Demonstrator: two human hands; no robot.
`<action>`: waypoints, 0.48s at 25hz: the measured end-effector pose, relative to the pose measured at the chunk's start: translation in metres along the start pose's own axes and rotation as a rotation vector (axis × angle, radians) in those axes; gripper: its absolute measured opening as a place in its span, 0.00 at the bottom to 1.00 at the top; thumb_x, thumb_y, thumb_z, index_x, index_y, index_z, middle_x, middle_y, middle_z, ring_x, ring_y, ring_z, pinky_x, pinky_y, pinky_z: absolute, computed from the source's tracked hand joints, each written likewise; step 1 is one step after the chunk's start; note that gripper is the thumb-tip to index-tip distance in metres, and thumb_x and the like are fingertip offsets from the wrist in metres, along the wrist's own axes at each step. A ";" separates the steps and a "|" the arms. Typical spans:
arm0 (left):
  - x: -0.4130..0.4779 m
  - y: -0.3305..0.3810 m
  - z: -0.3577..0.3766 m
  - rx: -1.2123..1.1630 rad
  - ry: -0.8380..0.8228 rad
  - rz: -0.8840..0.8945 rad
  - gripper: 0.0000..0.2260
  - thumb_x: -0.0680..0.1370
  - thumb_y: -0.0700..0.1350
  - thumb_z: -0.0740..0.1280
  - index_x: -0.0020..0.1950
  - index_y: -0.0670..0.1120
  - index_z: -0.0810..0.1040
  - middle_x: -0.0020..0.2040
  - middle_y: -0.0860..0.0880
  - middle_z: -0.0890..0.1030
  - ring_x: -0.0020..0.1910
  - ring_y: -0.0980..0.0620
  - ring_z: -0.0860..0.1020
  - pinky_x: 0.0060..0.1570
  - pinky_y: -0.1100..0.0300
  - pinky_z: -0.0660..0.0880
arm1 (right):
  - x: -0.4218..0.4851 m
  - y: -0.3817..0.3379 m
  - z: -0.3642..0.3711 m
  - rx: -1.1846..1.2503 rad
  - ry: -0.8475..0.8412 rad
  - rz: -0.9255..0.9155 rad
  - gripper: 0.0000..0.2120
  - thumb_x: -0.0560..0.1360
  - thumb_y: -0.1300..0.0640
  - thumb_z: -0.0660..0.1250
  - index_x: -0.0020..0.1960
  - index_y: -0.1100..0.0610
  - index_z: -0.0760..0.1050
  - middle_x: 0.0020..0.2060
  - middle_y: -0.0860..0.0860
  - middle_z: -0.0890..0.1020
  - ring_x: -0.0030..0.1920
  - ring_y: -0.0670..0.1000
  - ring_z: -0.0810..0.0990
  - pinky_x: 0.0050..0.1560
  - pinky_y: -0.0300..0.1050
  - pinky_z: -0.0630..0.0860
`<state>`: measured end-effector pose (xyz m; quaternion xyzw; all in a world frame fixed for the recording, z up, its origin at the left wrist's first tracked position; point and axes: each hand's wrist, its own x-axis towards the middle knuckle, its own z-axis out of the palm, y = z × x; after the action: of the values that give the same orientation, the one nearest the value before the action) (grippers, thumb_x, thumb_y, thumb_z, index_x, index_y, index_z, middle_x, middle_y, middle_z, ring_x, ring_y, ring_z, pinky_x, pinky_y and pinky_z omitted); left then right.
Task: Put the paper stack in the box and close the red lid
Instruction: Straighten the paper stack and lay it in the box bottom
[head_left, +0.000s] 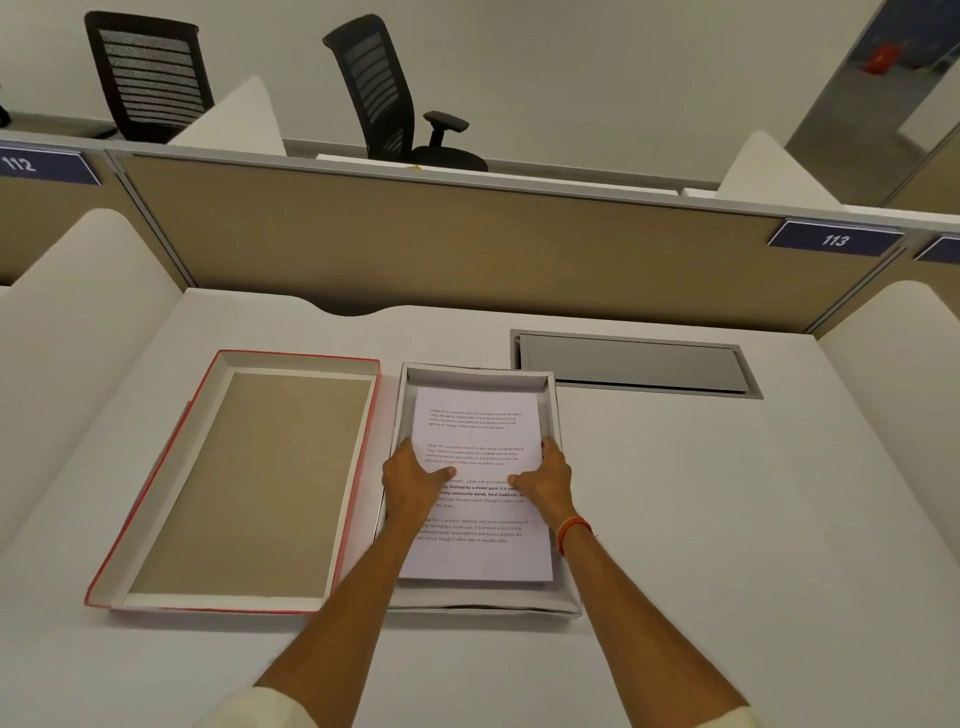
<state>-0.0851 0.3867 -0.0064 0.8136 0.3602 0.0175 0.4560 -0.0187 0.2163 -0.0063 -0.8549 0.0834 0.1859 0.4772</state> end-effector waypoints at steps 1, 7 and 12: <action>0.000 0.000 -0.001 -0.003 -0.011 -0.003 0.30 0.68 0.49 0.79 0.64 0.41 0.72 0.62 0.41 0.80 0.59 0.40 0.79 0.61 0.45 0.76 | 0.001 -0.001 -0.001 -0.003 -0.008 0.010 0.30 0.68 0.67 0.76 0.65 0.61 0.67 0.61 0.59 0.77 0.60 0.60 0.79 0.60 0.56 0.78; 0.007 -0.003 -0.007 -0.010 -0.069 -0.025 0.30 0.67 0.49 0.79 0.62 0.38 0.73 0.62 0.40 0.80 0.59 0.39 0.80 0.59 0.43 0.78 | 0.002 -0.003 -0.010 0.011 -0.038 0.037 0.24 0.67 0.67 0.77 0.57 0.63 0.68 0.57 0.60 0.79 0.56 0.61 0.81 0.56 0.55 0.81; 0.010 -0.004 -0.009 -0.055 -0.094 -0.034 0.29 0.69 0.48 0.78 0.63 0.38 0.73 0.63 0.40 0.79 0.61 0.40 0.79 0.62 0.43 0.77 | 0.003 -0.004 -0.011 -0.001 -0.040 0.053 0.22 0.68 0.65 0.77 0.54 0.61 0.68 0.58 0.60 0.79 0.53 0.59 0.81 0.55 0.53 0.81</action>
<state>-0.0831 0.4006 -0.0068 0.7946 0.3515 -0.0187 0.4948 -0.0120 0.2091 0.0009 -0.8488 0.0963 0.2153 0.4733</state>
